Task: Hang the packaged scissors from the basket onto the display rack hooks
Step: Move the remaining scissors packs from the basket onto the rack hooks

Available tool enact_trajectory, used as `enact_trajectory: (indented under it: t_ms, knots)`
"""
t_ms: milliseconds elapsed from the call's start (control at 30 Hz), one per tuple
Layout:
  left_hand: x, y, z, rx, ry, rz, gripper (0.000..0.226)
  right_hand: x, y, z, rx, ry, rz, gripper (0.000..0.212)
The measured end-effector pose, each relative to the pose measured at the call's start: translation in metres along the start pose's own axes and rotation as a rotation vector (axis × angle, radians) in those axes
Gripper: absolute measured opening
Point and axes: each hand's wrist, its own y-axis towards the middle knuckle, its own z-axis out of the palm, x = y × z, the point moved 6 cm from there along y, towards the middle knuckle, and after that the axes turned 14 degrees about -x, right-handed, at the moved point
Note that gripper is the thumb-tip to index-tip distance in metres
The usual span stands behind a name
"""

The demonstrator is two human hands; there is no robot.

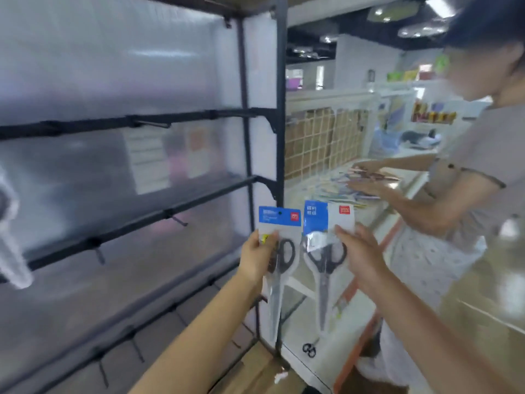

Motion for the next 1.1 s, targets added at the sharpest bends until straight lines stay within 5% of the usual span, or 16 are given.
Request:
enact_trajectory:
  t_ms: [300, 600, 1100]
  knots:
    - [0.029, -0.059, -0.132, -0.398, -0.057, -0.118, 0.014, -0.049, -0.09, 0.057, 0.387, -0.062, 0.044, 0.012]
    - [-0.056, -0.123, -0.257, -0.735, -0.054, 0.107, 0.016, 0.008, -0.191, 0.162, 0.712, 0.022, -0.072, 0.009]
    - [-0.182, -0.122, -0.354, -0.765, 0.016, 0.391, 0.024, 0.143, -0.264, 0.297, 0.822, 0.305, -0.234, 0.008]
